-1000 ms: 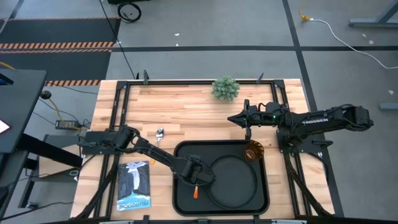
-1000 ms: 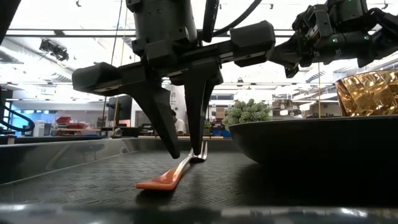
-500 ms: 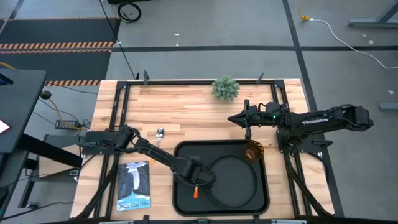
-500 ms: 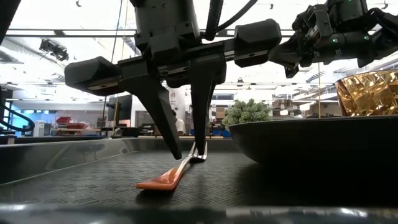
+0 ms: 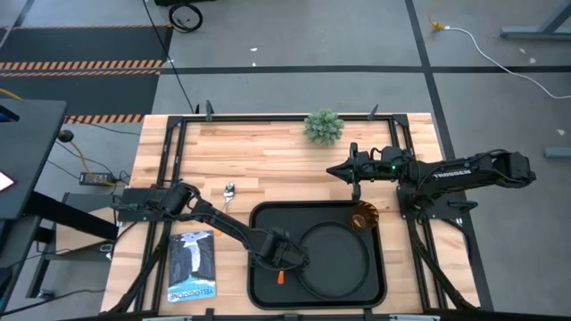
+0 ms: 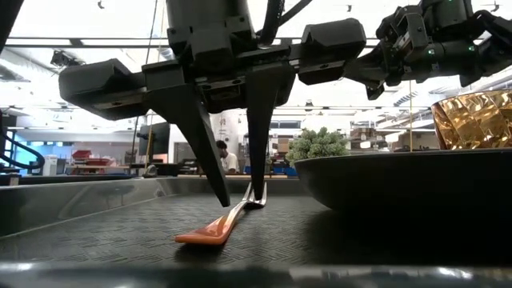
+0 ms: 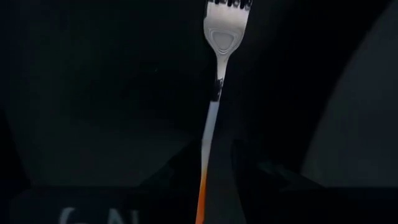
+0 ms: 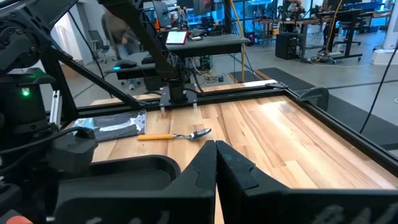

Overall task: Pick and place plate/cup/fork/spoon on tray
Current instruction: Put the orange fork on the black tray to the right side of black plate

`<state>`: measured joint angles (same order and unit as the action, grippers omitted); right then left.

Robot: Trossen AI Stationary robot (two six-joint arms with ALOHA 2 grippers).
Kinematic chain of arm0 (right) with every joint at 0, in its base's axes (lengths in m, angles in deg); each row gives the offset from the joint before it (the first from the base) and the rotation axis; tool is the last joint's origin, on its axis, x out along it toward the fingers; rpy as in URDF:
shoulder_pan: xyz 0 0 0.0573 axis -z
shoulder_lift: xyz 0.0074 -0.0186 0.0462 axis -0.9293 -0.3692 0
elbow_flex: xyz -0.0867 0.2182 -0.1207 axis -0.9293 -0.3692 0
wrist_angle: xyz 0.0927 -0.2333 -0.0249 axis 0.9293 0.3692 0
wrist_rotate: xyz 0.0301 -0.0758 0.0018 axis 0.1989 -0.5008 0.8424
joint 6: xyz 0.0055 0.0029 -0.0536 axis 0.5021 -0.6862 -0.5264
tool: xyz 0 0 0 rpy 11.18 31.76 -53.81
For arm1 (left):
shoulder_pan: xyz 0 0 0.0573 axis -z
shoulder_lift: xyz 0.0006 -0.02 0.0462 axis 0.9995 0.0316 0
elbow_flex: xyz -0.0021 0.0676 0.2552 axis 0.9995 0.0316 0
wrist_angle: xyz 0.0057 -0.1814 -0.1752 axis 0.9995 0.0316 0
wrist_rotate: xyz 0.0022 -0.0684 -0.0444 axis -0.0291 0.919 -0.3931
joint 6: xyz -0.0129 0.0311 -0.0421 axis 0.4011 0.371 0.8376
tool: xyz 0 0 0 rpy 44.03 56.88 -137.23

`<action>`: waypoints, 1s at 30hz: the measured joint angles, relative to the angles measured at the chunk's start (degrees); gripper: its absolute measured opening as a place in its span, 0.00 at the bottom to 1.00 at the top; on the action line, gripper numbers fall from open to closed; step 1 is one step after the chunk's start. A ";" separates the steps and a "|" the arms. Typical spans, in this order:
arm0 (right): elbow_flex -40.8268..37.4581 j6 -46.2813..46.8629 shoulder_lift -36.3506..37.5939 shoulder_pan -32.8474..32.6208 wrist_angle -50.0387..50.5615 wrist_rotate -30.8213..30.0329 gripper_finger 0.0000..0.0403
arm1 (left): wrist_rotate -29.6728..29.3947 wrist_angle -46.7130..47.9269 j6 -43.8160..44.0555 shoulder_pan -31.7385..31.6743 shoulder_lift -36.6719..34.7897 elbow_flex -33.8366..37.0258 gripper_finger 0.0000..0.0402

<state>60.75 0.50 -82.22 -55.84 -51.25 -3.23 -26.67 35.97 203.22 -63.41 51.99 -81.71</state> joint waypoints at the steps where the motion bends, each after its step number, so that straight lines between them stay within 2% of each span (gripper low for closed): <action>1: 0.00 0.02 0.01 0.00 -0.01 0.00 0.02 | 0.00 -0.06 0.01 0.00 0.00 0.00 0.24; 17: 0.00 0.01 0.00 0.00 -0.02 0.07 0.02 | 0.90 -4.42 -2.08 -0.01 1.84 -0.11 0.24; 30: 0.00 0.02 0.00 0.00 0.00 0.20 0.02 | 0.28 -4.43 -4.03 -0.13 1.86 -0.11 0.24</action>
<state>60.75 0.52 -82.22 -55.84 -51.24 -3.03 -26.39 31.55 199.20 -63.54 53.85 -81.82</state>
